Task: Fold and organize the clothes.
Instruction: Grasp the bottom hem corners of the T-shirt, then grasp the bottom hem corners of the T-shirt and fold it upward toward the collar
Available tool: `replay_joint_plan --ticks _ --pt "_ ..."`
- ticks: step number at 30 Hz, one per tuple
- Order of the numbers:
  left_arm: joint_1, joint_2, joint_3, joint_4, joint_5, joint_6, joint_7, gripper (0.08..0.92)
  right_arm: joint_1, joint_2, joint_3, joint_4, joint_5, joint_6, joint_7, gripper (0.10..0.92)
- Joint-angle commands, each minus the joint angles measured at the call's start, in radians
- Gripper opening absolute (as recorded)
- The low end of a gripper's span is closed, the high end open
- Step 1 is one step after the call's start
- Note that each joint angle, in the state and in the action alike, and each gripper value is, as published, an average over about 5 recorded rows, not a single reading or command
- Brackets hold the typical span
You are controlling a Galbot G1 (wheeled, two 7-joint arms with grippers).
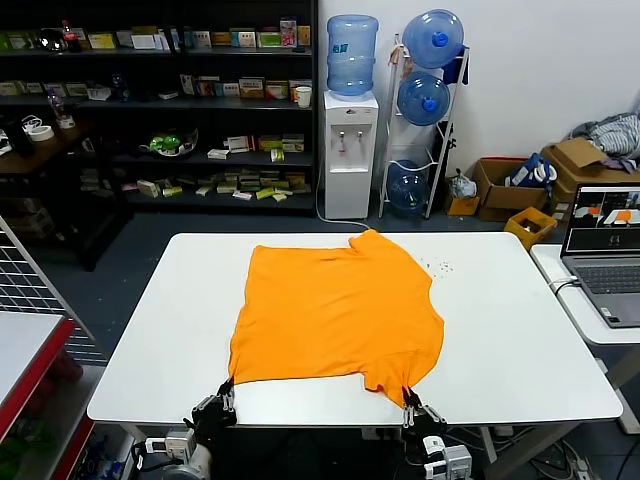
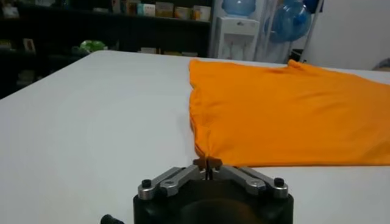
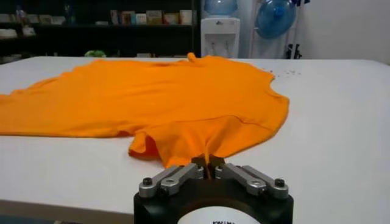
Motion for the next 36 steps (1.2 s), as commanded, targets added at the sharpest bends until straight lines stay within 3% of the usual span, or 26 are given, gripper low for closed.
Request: replay_joint_plan --ticks 1,8,14,20,26,36 --pt "0.029 0.008 0.002 -0.068 -0.038 0.01 -0.035 0.092 -0.057 -0.018 -0.002 0.079 0.016 -0.001 0.014 0.124" --pt "0.193 0.075 0.008 -0.238 -0.135 0.038 -0.127 0.092 -0.218 -0.091 0.019 0.237 0.063 -0.006 0.046 0.124" --pt "0.337 0.105 -0.009 -0.35 -0.143 0.037 -0.149 0.092 -0.352 -0.129 0.059 0.319 0.089 0.021 0.057 0.124" --pt "0.401 0.115 -0.008 -0.42 -0.147 0.047 -0.166 0.092 -0.424 -0.145 0.084 0.359 0.104 0.047 0.067 0.124" --pt "0.302 0.124 -0.014 -0.391 -0.174 0.046 -0.152 0.092 -0.32 -0.146 0.083 0.352 0.129 0.048 0.087 0.124" --pt "-0.014 0.178 -0.002 -0.237 -0.297 0.043 -0.121 0.092 -0.019 -0.235 0.048 0.275 0.265 -0.047 0.154 0.124"
